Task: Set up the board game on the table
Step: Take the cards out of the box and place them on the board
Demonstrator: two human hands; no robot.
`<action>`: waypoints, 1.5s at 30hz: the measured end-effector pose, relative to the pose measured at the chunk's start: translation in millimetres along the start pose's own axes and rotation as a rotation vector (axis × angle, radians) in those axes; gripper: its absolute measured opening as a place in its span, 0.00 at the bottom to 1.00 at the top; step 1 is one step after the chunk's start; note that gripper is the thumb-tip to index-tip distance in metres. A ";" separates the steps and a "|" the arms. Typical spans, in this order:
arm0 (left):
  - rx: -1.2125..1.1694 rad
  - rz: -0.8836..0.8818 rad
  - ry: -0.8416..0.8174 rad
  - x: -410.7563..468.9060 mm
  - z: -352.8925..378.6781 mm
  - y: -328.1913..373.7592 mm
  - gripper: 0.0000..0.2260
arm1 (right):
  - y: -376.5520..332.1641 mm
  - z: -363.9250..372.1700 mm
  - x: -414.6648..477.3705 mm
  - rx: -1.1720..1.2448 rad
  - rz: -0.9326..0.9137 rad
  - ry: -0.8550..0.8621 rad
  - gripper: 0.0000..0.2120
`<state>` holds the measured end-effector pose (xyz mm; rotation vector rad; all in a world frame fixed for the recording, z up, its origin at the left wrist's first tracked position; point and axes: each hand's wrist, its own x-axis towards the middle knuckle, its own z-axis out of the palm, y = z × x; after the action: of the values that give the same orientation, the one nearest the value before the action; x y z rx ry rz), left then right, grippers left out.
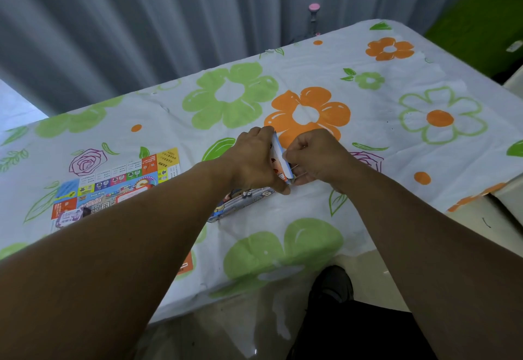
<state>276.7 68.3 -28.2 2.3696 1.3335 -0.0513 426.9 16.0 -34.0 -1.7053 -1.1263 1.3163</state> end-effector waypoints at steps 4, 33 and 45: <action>-0.027 -0.012 0.018 0.1 1.6 -2.4 0.49 | 0.2 3.2 0.5 -0.048 -0.026 0.013 0.06; 0.013 -0.031 -0.016 -0.4 -0.1 1.1 0.54 | 2.4 5.9 -0.6 -0.017 -0.029 -0.023 0.12; 0.035 -0.367 0.045 -11.6 -4.6 -12.6 0.25 | 19.5 -4.0 16.7 -0.193 0.033 0.168 0.10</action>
<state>259.3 66.4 -25.6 2.1342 1.7854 -0.1296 436.9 23.9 -56.6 -1.9424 -1.1620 1.0890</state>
